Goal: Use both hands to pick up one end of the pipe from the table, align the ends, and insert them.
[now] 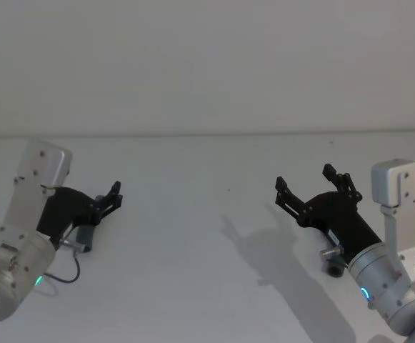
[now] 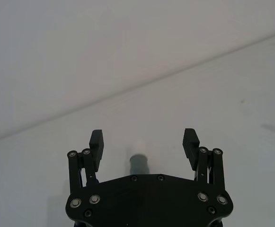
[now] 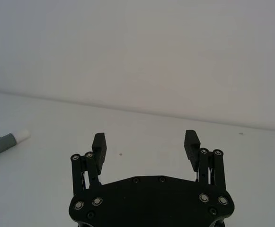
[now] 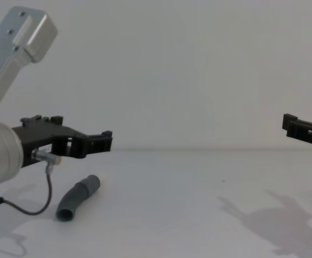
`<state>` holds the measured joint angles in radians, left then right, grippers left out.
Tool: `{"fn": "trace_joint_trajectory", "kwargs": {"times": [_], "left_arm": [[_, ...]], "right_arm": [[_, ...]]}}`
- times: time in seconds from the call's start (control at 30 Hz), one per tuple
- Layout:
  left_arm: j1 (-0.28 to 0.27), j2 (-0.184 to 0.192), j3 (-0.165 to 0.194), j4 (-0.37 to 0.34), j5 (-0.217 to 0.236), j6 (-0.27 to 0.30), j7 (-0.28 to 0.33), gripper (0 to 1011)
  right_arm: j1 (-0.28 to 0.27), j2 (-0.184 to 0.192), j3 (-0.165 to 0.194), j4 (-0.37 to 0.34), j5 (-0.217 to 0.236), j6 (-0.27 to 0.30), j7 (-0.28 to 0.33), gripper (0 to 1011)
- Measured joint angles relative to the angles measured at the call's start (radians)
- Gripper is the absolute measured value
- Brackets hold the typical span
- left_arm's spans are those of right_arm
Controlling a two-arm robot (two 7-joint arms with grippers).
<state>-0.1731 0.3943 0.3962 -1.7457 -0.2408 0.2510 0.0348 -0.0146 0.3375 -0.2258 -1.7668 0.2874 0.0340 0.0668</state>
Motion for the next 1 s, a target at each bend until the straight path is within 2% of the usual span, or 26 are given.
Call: {"fn": "trace_joint_trajectory", "kwargs": {"times": [0.07,0.1,0.2,0.4,0.73,1.0], "left_arm": [[0.007,0.003,-0.008,-0.019,-0.005,0.041,0.007,1001],[0.007,0.003,-0.008,-0.019,-0.005,0.041,0.007,1001],[0.016,0.009,-0.020,-0.046,-0.011,0.108,0.018,1001],[0.024,0.012,-0.036,-0.074,-0.023,0.191,0.027,1001],[0.022,-0.003,-0.057,-0.083,-0.054,0.281,0.023,1001],[0.011,-0.023,-0.069,-0.064,-0.077,0.345,0.015,1001]], "right_arm": [[0.000,0.000,0.000,0.000,0.000,0.000,0.000,1002],[0.000,0.000,0.000,0.000,0.000,0.000,0.000,1002],[0.000,0.000,0.000,0.000,0.000,0.000,0.000,1002],[0.000,0.000,0.000,0.000,0.000,0.000,0.000,1002],[0.000,0.000,0.000,0.000,0.000,0.000,0.000,1001],[0.000,0.000,0.000,0.000,0.000,0.000,0.000,1002]]}}
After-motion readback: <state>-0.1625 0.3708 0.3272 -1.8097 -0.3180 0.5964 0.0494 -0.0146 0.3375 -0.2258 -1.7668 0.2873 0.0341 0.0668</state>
